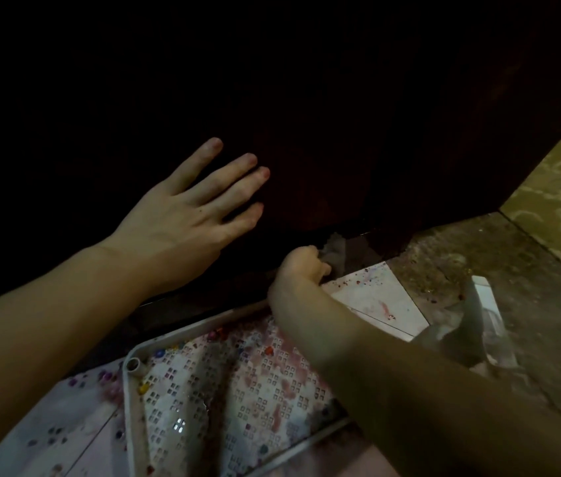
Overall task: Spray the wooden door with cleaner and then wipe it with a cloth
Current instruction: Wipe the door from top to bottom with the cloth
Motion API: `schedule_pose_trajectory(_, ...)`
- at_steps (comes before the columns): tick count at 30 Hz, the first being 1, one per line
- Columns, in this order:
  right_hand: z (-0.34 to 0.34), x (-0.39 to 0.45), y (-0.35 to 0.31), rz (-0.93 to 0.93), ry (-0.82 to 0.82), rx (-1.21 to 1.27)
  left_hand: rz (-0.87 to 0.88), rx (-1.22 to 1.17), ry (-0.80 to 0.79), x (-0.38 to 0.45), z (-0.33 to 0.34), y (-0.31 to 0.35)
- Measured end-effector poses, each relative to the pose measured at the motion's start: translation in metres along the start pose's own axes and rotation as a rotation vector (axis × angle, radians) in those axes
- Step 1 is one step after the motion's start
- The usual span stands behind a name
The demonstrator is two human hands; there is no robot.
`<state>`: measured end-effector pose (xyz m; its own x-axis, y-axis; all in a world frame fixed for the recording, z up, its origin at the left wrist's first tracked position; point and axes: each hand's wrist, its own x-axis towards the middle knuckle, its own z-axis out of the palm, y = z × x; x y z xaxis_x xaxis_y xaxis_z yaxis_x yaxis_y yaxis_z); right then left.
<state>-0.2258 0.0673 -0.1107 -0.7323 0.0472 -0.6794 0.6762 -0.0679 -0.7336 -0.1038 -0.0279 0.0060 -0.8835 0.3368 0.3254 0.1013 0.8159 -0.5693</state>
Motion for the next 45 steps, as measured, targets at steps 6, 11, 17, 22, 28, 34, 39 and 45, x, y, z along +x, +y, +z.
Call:
schedule_pose_trajectory(6, -0.028, -0.009, 0.059, -0.476, -0.137, -0.396, 0.028, 0.09, -0.14, -0.001, -0.011, -0.001)
schedule_pose_trajectory(11, -0.06, 0.014, 0.082, -0.902, -0.112, -1.012, 0.014, 0.257, -0.311, -0.003, -0.019, -0.002)
schedule_pose_trajectory(17, -0.09, 0.022, 0.086, -1.075, -0.192, -1.258, 0.019, 0.282, -0.32, -0.009, -0.024, -0.009)
schedule_pose_trajectory(22, -0.114, 0.022, 0.081, -1.105, -0.283, -1.363, -0.013, 0.331, -0.448, -0.013, -0.029, -0.008)
schedule_pose_trajectory(28, -0.141, 0.021, 0.095, -1.185, -0.327, -1.329, -0.006, 0.345, -0.42, -0.022, -0.036, -0.013)
schedule_pose_trajectory(34, -0.161, 0.027, 0.106, -1.385, -0.325, -1.151, -0.006, 0.362, -0.431, -0.037, -0.037, -0.018)
schedule_pose_trajectory(39, -0.113, -0.002, 0.075, -0.749, -0.081, -0.781, -0.004, 0.351, -0.396, -0.055, -0.034, -0.019)
schedule_pose_trajectory(45, -0.066, -0.001, 0.033, -0.377, -0.013, -0.155, 0.019, 0.341, -0.403, -0.067, -0.03, -0.021)
